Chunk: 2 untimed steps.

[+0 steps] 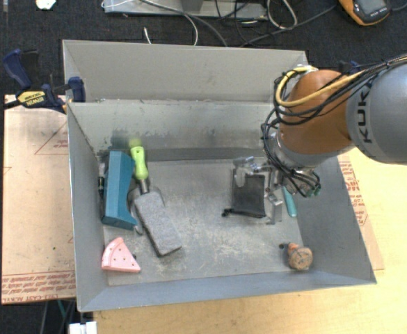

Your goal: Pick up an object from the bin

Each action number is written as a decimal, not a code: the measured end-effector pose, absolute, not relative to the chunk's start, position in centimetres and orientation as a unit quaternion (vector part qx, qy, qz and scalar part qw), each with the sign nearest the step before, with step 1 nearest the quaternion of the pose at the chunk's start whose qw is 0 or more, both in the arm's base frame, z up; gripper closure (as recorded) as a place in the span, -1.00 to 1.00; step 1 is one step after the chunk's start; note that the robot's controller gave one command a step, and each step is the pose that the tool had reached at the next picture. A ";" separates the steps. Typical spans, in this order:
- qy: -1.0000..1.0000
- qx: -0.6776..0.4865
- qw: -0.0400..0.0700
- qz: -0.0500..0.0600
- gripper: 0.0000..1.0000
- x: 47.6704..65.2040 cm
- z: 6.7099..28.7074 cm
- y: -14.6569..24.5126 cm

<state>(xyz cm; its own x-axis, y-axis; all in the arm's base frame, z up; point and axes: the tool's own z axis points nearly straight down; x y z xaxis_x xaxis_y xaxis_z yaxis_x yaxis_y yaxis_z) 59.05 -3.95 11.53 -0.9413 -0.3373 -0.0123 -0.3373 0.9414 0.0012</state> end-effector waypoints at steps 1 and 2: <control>0.981 -0.196 0.006 0.001 -1.00 59.1 11.2 -4.9; 0.960 -0.280 0.006 0.001 -1.00 58.7 9.1 -6.3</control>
Offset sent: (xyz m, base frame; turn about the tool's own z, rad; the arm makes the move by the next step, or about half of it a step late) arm -0.0063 -0.0327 -0.0327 -0.2545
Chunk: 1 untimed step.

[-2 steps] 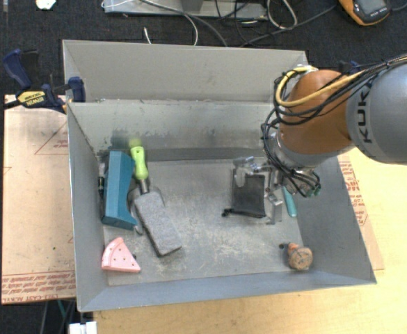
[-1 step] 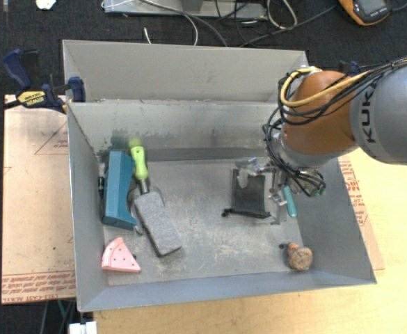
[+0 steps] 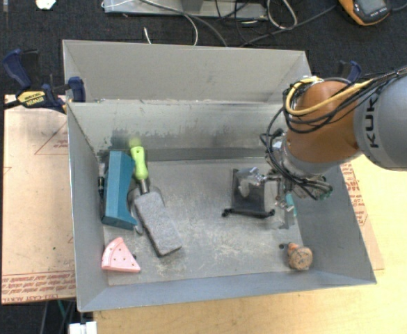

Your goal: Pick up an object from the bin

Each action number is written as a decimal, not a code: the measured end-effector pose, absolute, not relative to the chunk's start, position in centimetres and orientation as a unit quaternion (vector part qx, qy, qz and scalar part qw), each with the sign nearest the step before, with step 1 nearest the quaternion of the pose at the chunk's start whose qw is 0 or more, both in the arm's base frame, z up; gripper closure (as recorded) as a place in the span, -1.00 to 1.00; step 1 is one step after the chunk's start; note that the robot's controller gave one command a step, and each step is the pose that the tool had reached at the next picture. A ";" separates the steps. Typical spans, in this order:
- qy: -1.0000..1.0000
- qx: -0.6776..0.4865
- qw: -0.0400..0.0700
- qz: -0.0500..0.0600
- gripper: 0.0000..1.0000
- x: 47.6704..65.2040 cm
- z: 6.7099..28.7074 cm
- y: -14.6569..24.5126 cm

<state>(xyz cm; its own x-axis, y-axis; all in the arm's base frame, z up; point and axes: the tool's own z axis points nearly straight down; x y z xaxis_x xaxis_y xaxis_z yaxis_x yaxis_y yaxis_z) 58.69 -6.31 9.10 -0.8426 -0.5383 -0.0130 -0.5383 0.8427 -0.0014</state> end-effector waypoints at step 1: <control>0.975 -0.221 0.008 0.002 -1.00 58.5 8.1 -6.9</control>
Offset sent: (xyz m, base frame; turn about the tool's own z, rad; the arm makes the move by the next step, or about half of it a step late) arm -0.0048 -0.0191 -0.0155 0.2828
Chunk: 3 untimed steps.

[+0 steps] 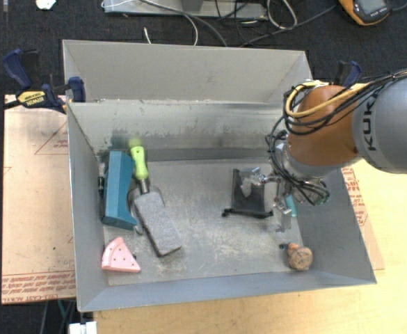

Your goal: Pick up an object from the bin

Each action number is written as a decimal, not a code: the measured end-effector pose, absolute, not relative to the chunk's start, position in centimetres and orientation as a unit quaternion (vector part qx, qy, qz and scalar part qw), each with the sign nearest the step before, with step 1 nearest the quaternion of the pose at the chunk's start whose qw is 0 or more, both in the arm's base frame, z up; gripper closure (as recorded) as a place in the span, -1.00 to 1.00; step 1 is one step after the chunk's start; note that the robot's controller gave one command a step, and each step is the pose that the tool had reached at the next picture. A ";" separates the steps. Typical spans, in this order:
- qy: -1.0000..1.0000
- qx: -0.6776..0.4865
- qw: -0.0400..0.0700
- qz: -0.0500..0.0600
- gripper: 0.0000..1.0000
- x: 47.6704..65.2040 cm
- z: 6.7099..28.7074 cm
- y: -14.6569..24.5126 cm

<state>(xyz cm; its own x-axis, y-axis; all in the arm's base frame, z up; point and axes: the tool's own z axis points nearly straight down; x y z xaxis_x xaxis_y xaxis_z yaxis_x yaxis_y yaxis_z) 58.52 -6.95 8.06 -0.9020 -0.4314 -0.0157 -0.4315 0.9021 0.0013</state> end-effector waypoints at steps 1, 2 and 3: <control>0.990 -0.139 0.007 0.003 -1.00 58.3 7.7 -7.8; 0.999 -0.045 0.008 0.004 1.00 59.8 7.1 -7.5; 0.999 -0.045 0.008 0.004 1.00 59.8 7.1 -7.5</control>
Offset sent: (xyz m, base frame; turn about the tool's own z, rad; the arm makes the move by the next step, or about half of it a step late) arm 0.0113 -0.0063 -0.0106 0.3563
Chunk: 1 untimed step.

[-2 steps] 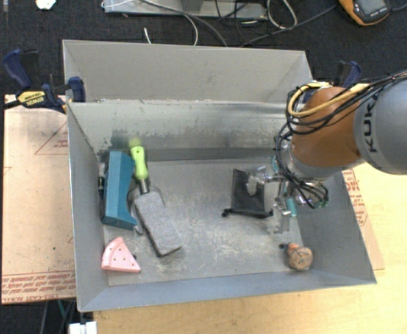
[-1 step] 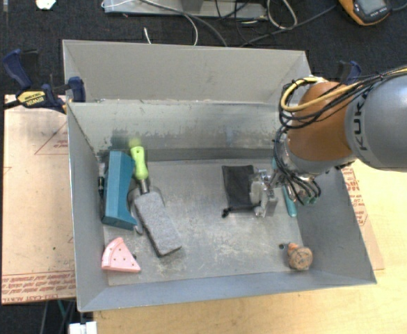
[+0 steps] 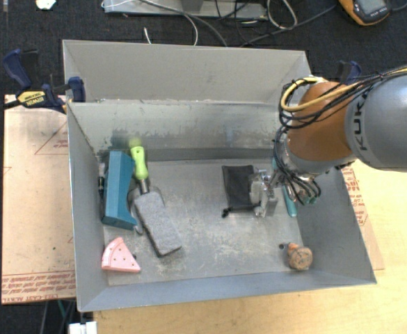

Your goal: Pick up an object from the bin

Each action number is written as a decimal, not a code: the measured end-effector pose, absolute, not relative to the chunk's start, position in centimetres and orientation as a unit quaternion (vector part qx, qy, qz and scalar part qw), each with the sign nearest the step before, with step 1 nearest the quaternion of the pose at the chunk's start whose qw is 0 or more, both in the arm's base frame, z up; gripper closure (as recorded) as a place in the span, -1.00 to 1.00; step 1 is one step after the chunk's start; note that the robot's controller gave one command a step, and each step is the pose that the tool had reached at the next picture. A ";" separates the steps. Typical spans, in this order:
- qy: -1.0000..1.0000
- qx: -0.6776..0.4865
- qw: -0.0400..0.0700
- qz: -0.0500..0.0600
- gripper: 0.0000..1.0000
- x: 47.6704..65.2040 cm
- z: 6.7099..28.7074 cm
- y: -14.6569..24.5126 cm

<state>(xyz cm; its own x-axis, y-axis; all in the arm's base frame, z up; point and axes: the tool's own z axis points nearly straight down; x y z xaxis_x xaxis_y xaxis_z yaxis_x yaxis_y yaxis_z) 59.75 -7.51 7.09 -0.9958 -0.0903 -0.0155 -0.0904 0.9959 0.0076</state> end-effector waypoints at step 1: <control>0.997 -0.075 0.007 0.004 1.00 60.1 14.7 -6.8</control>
Offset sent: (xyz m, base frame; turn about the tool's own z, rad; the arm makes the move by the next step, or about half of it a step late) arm -0.0026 -0.0224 0.1870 0.0380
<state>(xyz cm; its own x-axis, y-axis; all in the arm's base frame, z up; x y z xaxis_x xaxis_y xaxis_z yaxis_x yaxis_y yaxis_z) 60.10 -6.85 14.69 -0.9886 -0.1500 -0.0140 -0.1501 0.9886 0.0076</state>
